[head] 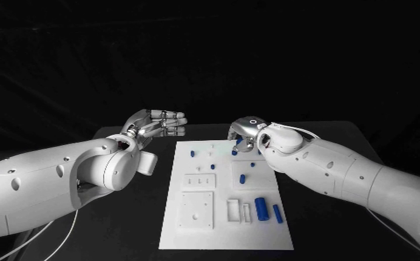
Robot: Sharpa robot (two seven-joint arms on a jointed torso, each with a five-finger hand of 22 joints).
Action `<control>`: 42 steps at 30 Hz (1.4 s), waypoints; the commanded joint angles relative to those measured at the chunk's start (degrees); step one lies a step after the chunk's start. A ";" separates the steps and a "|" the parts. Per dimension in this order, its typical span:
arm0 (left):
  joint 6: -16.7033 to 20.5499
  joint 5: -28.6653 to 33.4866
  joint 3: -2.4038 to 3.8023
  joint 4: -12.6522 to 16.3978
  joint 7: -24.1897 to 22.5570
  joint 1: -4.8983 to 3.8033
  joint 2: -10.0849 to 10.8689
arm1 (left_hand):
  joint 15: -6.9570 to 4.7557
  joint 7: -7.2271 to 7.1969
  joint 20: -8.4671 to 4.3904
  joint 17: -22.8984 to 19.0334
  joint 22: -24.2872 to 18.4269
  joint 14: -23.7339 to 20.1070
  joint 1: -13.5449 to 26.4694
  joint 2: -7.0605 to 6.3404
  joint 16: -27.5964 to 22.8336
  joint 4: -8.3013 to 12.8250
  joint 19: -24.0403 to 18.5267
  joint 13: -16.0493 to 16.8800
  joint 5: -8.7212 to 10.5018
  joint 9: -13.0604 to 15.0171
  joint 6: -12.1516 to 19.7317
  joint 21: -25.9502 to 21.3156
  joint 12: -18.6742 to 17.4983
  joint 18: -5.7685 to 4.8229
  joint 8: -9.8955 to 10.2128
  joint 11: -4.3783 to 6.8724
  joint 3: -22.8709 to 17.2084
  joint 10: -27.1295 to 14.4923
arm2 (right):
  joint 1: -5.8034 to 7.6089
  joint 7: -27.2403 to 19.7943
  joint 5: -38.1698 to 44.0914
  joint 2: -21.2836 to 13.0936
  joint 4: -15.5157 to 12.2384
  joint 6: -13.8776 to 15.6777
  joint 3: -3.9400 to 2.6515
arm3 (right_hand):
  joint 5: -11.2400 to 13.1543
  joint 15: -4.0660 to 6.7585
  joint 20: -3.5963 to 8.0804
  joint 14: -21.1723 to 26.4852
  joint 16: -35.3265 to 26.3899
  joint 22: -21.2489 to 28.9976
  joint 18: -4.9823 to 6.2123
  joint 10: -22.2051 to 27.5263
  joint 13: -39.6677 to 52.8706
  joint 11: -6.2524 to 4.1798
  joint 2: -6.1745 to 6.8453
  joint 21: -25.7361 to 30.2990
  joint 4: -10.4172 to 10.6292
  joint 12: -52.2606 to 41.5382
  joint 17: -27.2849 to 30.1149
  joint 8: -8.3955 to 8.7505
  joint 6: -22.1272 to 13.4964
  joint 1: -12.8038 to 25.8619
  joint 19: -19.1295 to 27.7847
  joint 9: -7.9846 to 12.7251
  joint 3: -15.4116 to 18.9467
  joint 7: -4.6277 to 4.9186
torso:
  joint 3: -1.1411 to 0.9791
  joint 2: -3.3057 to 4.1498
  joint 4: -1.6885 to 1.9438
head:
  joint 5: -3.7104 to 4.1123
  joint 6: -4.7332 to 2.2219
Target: Assemble the parts on the task board
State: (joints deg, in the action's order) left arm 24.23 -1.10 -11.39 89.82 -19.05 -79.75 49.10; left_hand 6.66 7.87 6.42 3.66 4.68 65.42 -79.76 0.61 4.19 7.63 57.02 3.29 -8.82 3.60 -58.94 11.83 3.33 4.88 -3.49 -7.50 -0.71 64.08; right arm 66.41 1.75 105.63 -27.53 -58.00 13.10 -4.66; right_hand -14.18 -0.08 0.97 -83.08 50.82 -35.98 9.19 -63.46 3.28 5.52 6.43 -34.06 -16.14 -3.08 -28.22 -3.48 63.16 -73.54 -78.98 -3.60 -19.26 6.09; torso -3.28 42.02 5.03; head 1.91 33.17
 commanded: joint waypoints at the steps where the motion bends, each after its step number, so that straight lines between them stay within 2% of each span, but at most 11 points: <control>1: -1.20 -0.53 0.06 0.50 -1.00 -0.18 0.02 | 0.36 -0.01 -0.23 0.04 -0.12 0.19 0.45 0.09 -0.09 0.41 -0.20 0.04 -0.17 0.05 -0.10 0.18 0.07 -0.83 -0.05 0.04 0.07 -0.42 | -0.07 1.77 3.88 0.13 0.21 -0.54 0.16 | 0.60 0.03 -0.08 0.34 0.49 -0.78 0.95 0.35 0.03 0.00 0.23 0.57 0.07 -0.20 0.11 -0.05 0.19 -0.44 -0.61 -0.06 -0.91 0.19 | -0.19 0.93 0.19 | 0.24 -0.33; 12: -1.46 -0.54 0.13 1.13 -1.04 -0.20 0.18 | 0.41 0.01 -0.18 0.03 -0.14 0.08 0.50 0.15 -0.13 0.58 -0.26 0.05 -0.17 0.04 -0.09 0.26 0.09 -0.78 -0.04 0.01 0.14 -0.55 | -0.21 2.29 5.21 0.67 1.38 -0.45 0.83 | 1.16 0.02 -0.02 0.42 1.02 -5.03 0.92 0.18 0.02 -0.01 0.87 2.31 0.05 -0.18 0.68 -0.05 0.22 -0.43 -1.74 -0.05 -2.98 0.24 | -0.32 1.91 0.32 | 0.83 -0.95; 20: -1.91 -0.53 0.16 1.04 -0.92 -0.20 0.12 | 0.41 0.02 -0.15 0.05 -0.15 0.15 0.62 0.23 -0.08 0.77 -0.27 0.05 -0.15 0.05 -0.06 0.41 0.08 -0.70 -0.05 -0.09 0.27 -0.83 | -0.28 2.76 6.02 1.03 1.94 -0.10 1.07 | 2.32 0.06 0.02 0.52 1.12 -11.25 0.91 -0.53 0.03 -0.08 1.55 1.57 0.24 -0.19 0.88 -0.05 0.46 0.16 -1.65 -0.06 -6.13 0.38 | -0.43 2.40 0.50 | 0.69 -1.20; 22: -2.00 -0.53 0.16 1.03 -0.89 -0.20 0.05 | 0.38 0.02 -0.17 0.05 -0.15 0.23 0.66 0.29 -0.06 0.78 -0.24 0.05 -0.17 0.05 -0.04 0.47 0.09 -0.68 -0.05 -0.08 0.29 -0.84 | -0.31 2.77 6.10 1.14 2.08 -0.05 1.11 | 2.73 0.05 0.15 0.48 1.03 -12.22 0.27 -0.69 0.03 -0.10 1.46 1.51 0.18 -0.19 0.91 -0.05 0.58 0.18 -1.81 -0.06 -6.51 0.37 | -0.45 2.51 0.43 | 0.55 -1.28; 26: -2.19 -0.53 0.16 0.94 -0.83 -0.20 -0.09 | 0.38 0.02 -0.17 0.05 -0.15 0.23 0.66 0.29 -0.06 0.78 -0.24 0.05 -0.17 0.05 -0.04 0.47 0.09 -0.68 -0.05 -0.08 0.29 -0.84 | -0.40 2.78 6.20 1.32 2.18 -0.02 1.18 | 3.58 0.13 0.31 0.45 1.07 -14.00 0.03 -1.09 0.03 -0.20 1.34 0.96 0.13 -0.18 0.87 -0.06 0.93 0.25 -1.96 -0.07 -7.85 0.35 | -0.49 2.75 0.50 | 0.63 -1.54; 31: -2.33 -0.53 0.16 0.87 -0.72 -0.20 -0.15 | 0.38 0.02 -0.17 0.05 -0.15 0.23 0.66 0.29 -0.06 0.78 -0.24 0.05 -0.17 0.05 -0.04 0.47 0.09 -0.68 -0.05 -0.08 0.29 -0.84 | -0.44 2.92 6.33 1.39 2.34 -0.20 1.21 | 5.30 0.13 0.32 0.45 1.19 -15.78 0.01 -1.28 0.03 -0.21 1.32 0.93 0.19 -0.19 0.84 -0.06 1.00 0.19 -1.82 -0.07 -10.09 0.38 | -0.47 2.94 0.49 | 0.64 -1.54; 32: -2.36 -0.53 0.16 0.89 -0.69 -0.20 -0.15 | 0.38 0.02 -0.17 0.05 -0.15 0.23 0.66 0.29 -0.06 0.78 -0.24 0.05 -0.17 0.05 -0.04 0.47 0.09 -0.68 -0.05 -0.08 0.29 -0.84 | -0.45 2.96 6.37 1.39 2.39 -0.23 1.22 | 6.58 0.12 0.32 0.51 1.15 -15.94 0.04 -1.27 0.02 -0.18 0.96 1.06 0.09 -0.19 0.86 -0.05 1.01 -0.21 -1.75 -0.06 -11.07 0.44 | -0.47 2.98 0.48 | 0.67 -1.52; 33: -2.40 -0.53 0.16 0.92 -0.67 -0.20 -0.16 | 0.38 0.05 -0.17 0.04 -0.16 0.26 0.72 0.39 -0.07 0.87 -0.26 0.05 -0.17 0.05 -0.05 0.57 0.08 -0.67 -0.05 -0.11 0.38 -0.93 | -0.45 2.99 6.39 1.38 2.42 -0.26 1.22 | 7.99 0.07 0.30 0.55 1.08 -16.28 0.08 -1.23 0.00 -0.19 1.12 1.16 -0.05 -0.14 0.89 -0.03 0.96 -0.47 -1.65 -0.04 -13.01 0.46 | -0.48 3.02 0.48 | 0.71 -1.55; 35: -2.48 -0.53 0.15 0.97 -0.61 -0.20 -0.16 | 0.38 0.06 -0.17 0.04 -0.17 0.27 0.74 0.43 -0.08 0.91 -0.26 0.04 -0.17 0.05 -0.05 0.60 0.08 -0.67 -0.05 -0.12 0.42 -0.96 | -0.46 3.07 6.46 1.38 2.53 -0.39 1.23 | 8.60 0.10 0.32 0.49 1.10 -17.04 0.16 -1.33 0.01 -0.19 1.36 1.17 0.17 -0.14 0.89 -0.04 1.09 -0.31 -1.58 -0.06 -15.00 0.44 | -0.50 3.09 0.43 | 0.74 -1.64; 38: -2.56 -0.53 0.15 0.93 -0.57 -0.20 -0.20 | 0.38 0.06 -0.17 0.04 -0.17 0.27 0.74 0.43 -0.08 0.91 -0.26 0.04 -0.17 0.05 -0.05 0.60 0.08 -0.67 -0.05 -0.12 0.42 -0.96 | -0.46 3.10 6.52 1.39 2.64 -0.58 1.24 | 8.88 0.13 0.33 0.52 1.10 -17.75 0.21 -1.43 0.02 -0.17 1.46 1.19 0.31 -0.19 0.88 -0.06 1.16 -0.29 -1.53 -0.07 -16.32 0.48 | -0.49 3.16 0.37 | 0.69 -1.73; 42: -2.63 -0.53 0.15 0.80 -0.54 -0.20 -0.26 | 0.37 0.07 -0.18 0.04 -0.17 0.33 0.80 0.46 -0.07 0.93 -0.25 0.05 -0.14 0.05 -0.09 0.67 0.08 -0.66 -0.05 -0.19 0.49 -1.07 | -0.47 3.08 6.56 1.42 2.72 -0.67 1.24 | 7.76 0.17 0.36 0.52 1.12 -18.68 0.32 -1.52 0.02 -0.22 1.61 1.58 0.55 -0.19 0.86 -0.08 1.31 -0.11 -1.54 -0.08 -17.30 0.45 | -0.52 3.35 0.39 | 0.61 -1.88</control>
State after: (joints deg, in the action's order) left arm 22.73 -1.38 -11.29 90.61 -19.16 -79.81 48.98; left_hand 6.86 7.87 6.43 3.64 4.56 65.62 -79.31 1.05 4.20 8.36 57.02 3.27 -8.82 3.57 -58.94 12.29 3.33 4.88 -3.49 -7.70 -0.33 63.46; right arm 65.97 4.56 111.13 -26.20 -55.31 13.12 -3.44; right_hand -6.22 0.10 1.21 -82.89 51.69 -54.61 9.29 -64.62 3.27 5.42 7.55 -32.73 -15.64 -3.08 -27.41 -3.48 64.03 -73.62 -80.77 -3.59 -36.31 6.46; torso -3.80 45.20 5.43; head 2.58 31.37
